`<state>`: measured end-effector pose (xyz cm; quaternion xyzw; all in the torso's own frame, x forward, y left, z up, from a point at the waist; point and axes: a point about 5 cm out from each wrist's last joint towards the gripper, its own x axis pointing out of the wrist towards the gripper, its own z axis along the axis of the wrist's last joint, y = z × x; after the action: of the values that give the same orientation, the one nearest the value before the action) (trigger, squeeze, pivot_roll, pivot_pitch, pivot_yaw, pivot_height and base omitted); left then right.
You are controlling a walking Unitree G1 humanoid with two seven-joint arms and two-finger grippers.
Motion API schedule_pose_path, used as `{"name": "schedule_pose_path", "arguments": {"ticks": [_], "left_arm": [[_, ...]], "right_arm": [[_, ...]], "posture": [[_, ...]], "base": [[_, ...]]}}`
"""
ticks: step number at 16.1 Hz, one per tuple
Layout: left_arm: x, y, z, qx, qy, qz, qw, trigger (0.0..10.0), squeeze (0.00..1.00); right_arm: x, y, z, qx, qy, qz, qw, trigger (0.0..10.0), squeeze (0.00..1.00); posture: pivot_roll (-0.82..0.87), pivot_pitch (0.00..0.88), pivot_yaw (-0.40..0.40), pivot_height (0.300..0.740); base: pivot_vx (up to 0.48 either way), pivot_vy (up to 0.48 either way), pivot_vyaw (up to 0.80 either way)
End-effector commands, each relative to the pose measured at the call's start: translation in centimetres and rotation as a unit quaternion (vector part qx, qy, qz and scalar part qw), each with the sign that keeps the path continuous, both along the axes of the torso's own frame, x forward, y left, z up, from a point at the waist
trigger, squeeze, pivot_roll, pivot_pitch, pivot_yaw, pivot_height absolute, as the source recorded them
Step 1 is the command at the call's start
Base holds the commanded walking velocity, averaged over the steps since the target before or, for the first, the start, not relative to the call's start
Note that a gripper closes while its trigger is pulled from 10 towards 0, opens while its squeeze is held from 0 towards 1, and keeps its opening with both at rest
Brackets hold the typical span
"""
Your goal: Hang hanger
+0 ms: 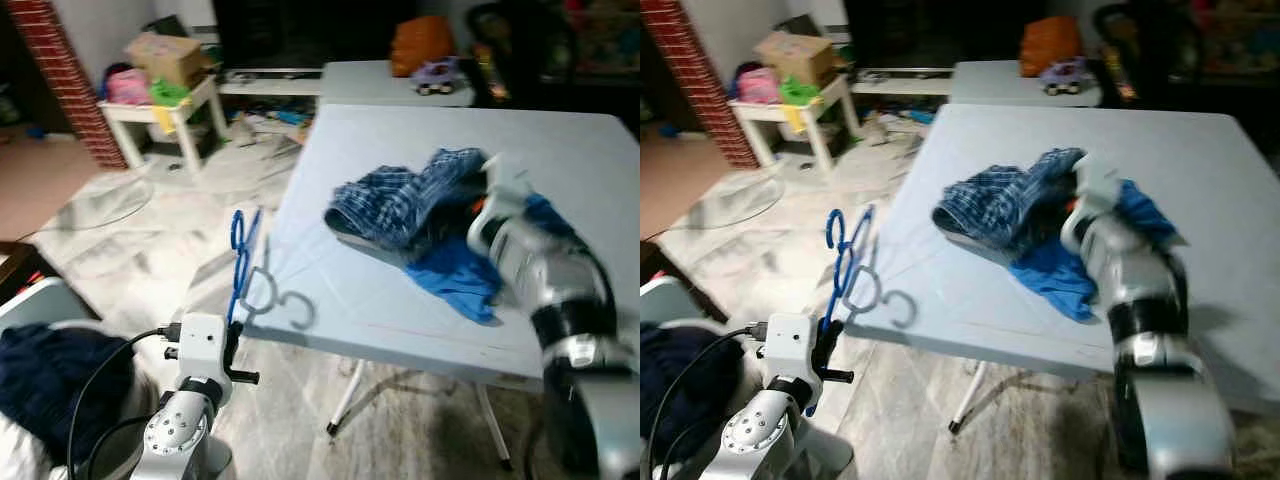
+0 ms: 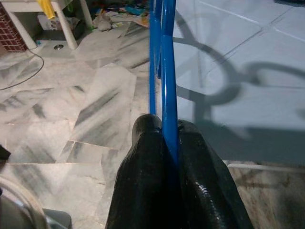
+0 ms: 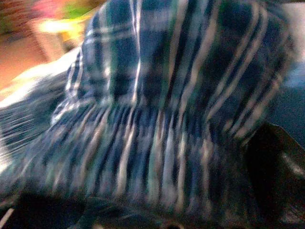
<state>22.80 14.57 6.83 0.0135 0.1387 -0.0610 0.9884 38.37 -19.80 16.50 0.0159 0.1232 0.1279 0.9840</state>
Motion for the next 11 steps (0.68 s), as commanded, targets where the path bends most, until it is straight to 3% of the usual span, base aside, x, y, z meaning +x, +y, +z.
{"name": "schedule_pose_path", "arguments": {"ticks": [1,4,5,7,8,9,11], "left_arm": [[0.3,-0.4,0.3,-0.002,-0.007,-0.015,1.0,10.0,0.0],[0.2,-0.4,0.2,-0.006,-0.004,-0.021,1.0,10.0,0.0],[0.1,-0.4,0.2,-0.007,-0.002,-0.023,1.0,10.0,0.0],[0.0,-0.4,0.1,-0.005,0.002,-0.026,1.0,10.0,0.0],[0.0,-0.4,0.1,-0.005,0.002,-0.028,1.0,10.0,0.0],[0.0,-0.4,0.1,-0.002,0.004,-0.032,0.999,10.0,0.0],[0.0,-0.4,0.1,-0.002,0.004,-0.035,0.999,10.0,0.0]], "right_arm": [[-0.3,-0.1,1.0,-0.008,-0.014,0.045,0.999,10.0,1.0],[-0.8,-1.7,0.6,-0.069,-0.003,0.063,0.996,10.0,1.0],[-1.4,-1.9,0.4,-0.115,-0.001,0.103,0.988,10.0,1.0],[-2.4,-2.0,0.4,-0.193,-0.011,0.172,0.966,10.0,1.0],[-3.0,-2.1,0.7,-0.225,-0.023,0.221,0.949,10.0,1.0],[-3.7,-2.3,1.3,-0.239,-0.037,0.272,0.931,10.0,1.0],[-4.2,-2.9,1.6,-0.251,-0.029,0.302,0.919,10.0,1.0]], "posture": [[-0.06,0.0,0.03,0.74],[-0.06,0.0,0.036,0.74],[-0.06,0.0,0.036,0.74],[-0.06,0.0,0.038,0.74],[-0.06,0.0,0.041,0.74],[-0.06,0.0,0.042,0.74],[-0.06,0.0,0.043,0.74]], "base": [[0.0,0.0,0.0],[0.0,0.0,0.0],[0.0,0.0,0.0],[0.0,0.0,0.0],[0.0,0.0,0.0],[0.0,0.0,0.0],[0.0,0.0,0.0]]}}
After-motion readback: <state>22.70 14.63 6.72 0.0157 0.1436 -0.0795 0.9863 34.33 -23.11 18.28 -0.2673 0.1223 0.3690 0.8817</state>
